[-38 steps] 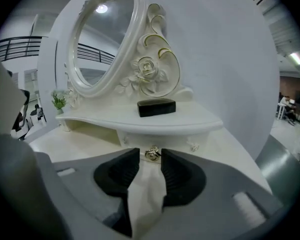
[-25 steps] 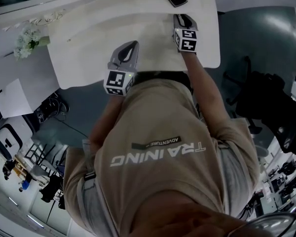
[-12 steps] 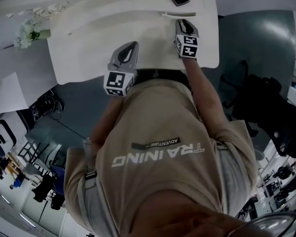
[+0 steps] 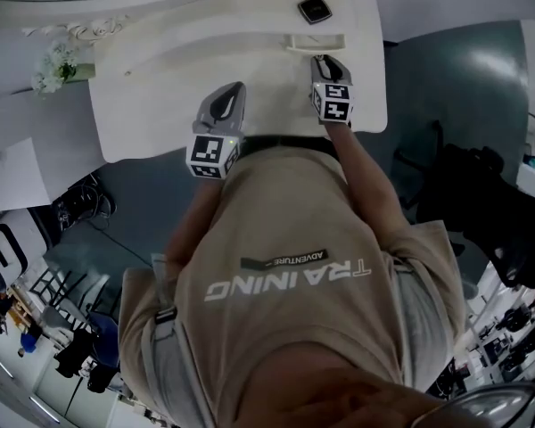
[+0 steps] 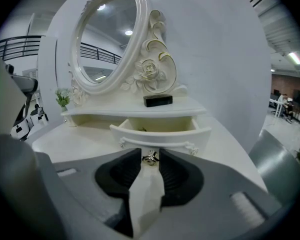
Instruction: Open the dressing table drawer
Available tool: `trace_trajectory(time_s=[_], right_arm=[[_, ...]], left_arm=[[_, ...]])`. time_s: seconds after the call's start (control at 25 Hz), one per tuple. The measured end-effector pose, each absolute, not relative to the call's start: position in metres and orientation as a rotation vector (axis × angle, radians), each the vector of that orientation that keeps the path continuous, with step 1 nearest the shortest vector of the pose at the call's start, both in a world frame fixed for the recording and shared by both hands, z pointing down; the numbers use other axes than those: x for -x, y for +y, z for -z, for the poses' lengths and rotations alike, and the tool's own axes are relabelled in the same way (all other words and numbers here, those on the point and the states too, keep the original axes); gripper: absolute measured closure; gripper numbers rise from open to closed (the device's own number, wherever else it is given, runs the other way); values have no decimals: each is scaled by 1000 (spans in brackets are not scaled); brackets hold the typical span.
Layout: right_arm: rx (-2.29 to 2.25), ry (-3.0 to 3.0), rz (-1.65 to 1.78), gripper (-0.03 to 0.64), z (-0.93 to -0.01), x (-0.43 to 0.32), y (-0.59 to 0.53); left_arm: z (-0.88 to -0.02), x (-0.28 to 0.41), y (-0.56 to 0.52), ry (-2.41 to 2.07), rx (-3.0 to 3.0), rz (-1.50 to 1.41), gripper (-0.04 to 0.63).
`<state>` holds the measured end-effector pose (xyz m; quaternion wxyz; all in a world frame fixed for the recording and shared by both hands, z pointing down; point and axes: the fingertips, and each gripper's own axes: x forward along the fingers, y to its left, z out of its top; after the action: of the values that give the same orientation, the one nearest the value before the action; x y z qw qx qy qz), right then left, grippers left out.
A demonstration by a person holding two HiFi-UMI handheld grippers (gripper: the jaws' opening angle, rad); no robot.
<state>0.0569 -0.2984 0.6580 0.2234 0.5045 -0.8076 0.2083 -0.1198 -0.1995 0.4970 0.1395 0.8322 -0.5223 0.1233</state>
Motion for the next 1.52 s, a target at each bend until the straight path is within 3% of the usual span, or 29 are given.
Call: trace_trajectory(time_s=[0.36, 0.52, 0.84, 1.52], right_arm=[[-1322, -2308, -599, 518, -618, -84, -272], [-1236, -2341, -485, 612, -594, -102, -265], [-1047, -2510, -311, 614, -521, -98, -255], [-1187, -2752, -31, 614, -396, -103, -273]], left_arm=[[-505, 81, -214, -1498, -2443, -332, 589], [-510, 57, -226, -1482, -2438, -276, 589], [-466, 34, -245, -1489, -2546, -247, 589], [-393, 43, -260, -1586, -2655, -265, 589]])
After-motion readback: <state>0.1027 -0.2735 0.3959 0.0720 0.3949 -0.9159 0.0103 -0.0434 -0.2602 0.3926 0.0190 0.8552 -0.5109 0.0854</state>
